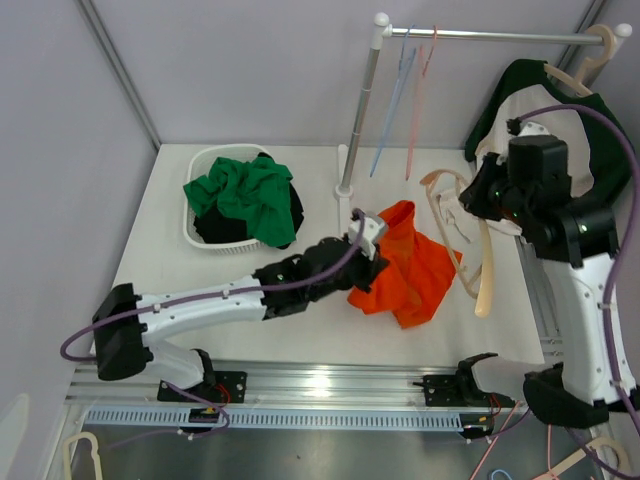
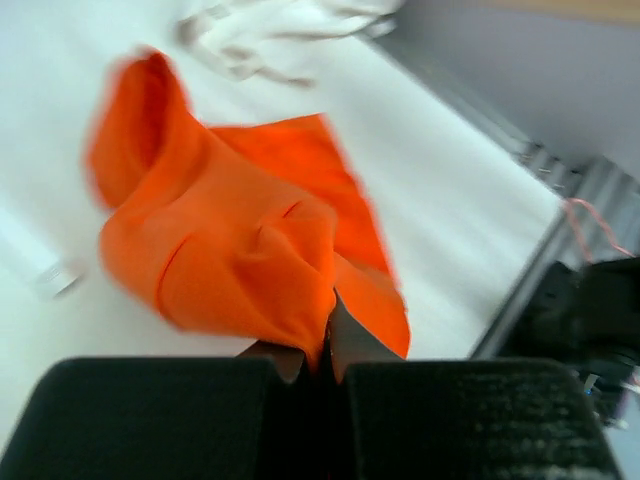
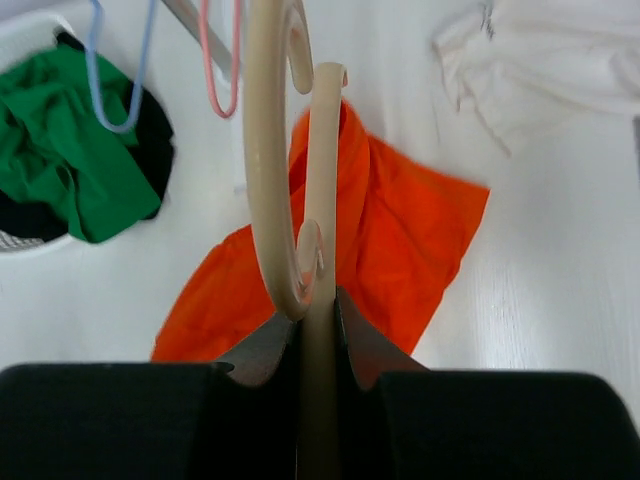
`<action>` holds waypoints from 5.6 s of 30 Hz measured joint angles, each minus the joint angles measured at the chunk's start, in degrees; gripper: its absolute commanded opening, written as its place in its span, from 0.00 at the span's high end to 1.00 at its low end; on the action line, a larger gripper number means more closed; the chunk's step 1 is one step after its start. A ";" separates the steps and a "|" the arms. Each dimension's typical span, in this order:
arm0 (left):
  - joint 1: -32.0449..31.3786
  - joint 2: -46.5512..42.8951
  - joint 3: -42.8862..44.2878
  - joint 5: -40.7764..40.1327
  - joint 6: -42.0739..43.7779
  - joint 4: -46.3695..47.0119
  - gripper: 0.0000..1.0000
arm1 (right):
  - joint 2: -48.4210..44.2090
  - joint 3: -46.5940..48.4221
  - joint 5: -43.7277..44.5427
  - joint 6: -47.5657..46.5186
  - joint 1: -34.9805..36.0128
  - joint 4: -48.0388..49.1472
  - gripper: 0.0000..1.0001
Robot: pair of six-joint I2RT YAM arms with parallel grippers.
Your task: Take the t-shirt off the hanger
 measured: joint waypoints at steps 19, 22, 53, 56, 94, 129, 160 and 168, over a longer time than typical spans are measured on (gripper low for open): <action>27.10 21.84 75.52 17.62 0.02 -49.22 0.99 | 18.73 7.85 6.32 -11.21 -4.28 25.05 1.00; 31.89 28.79 84.89 23.19 -0.59 -49.40 0.99 | 25.20 16.46 6.32 -12.02 -6.05 27.15 1.00; 75.89 9.40 38.56 38.56 -17.51 -11.98 1.00 | 41.13 29.38 -9.25 -12.72 -9.94 44.50 1.00; 74.84 11.32 37.66 38.34 -17.51 -14.34 0.99 | 41.11 29.18 -10.19 -12.70 -9.77 44.59 1.00; 68.57 38.47 38.69 30.01 -15.65 -41.68 0.37 | 36.96 21.31 -8.92 -12.98 -4.07 46.60 0.88; 52.57 -7.28 40.98 27.93 -8.90 -48.83 0.01 | 23.67 20.92 13.35 -19.87 -20.92 34.82 0.01; 45.44 -11.37 35.60 24.83 -3.32 -48.22 0.00 | 43.21 32.63 6.78 -21.88 -35.60 38.97 0.21; 43.89 -9.31 35.85 24.41 -3.34 -48.04 0.01 | 43.98 34.14 -6.05 -18.47 -38.71 37.53 0.29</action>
